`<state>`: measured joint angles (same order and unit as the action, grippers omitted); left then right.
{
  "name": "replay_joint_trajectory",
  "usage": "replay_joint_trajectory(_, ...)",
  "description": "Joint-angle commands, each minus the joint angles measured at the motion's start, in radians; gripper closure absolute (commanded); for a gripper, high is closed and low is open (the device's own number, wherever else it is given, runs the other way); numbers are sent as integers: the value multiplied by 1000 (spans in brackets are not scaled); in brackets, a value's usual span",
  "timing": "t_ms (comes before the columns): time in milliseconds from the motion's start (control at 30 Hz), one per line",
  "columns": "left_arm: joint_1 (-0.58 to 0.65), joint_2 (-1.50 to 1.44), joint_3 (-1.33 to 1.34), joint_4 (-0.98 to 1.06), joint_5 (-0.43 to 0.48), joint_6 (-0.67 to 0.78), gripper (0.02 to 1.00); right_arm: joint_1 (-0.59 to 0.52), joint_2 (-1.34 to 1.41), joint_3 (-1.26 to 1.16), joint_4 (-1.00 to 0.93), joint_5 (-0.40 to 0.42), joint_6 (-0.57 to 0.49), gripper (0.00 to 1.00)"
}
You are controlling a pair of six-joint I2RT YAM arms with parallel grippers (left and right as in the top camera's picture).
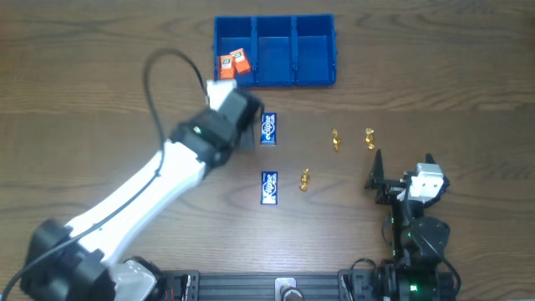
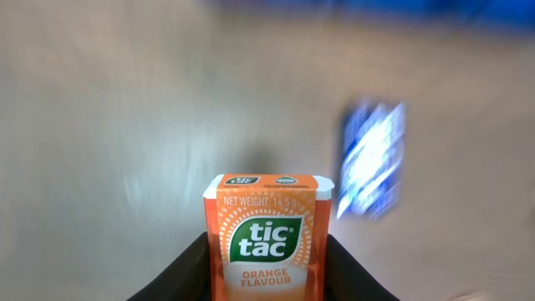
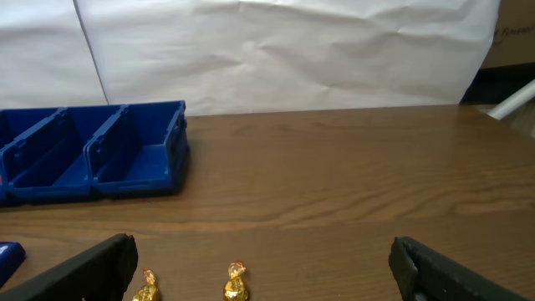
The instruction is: Sort Candies Into Trays
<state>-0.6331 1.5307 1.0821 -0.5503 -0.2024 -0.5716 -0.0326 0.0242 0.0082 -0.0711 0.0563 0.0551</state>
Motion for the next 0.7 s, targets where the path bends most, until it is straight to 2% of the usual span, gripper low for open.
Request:
replay_joint_trajectory(33,79,58,389,-2,-185,172,726,-2,-5,0,-9,2,-11,3)
replay_joint_trajectory(133,145,183,573,-6,-166,229,722,-2,-5,0,-9,2,-11,3)
replay_joint_trajectory(267,236,396,794,-39,-46,237,720,-2,-5,0,-9,2,-11,3)
replay_joint_trajectory(400,285,536,866,-32,72,235,720,-2,-5,0,-9,2,-11,3)
replay_joint_trajectory(700,280,667,867,-29,118,237,717,-2,-5,0,-9,2,-11,3)
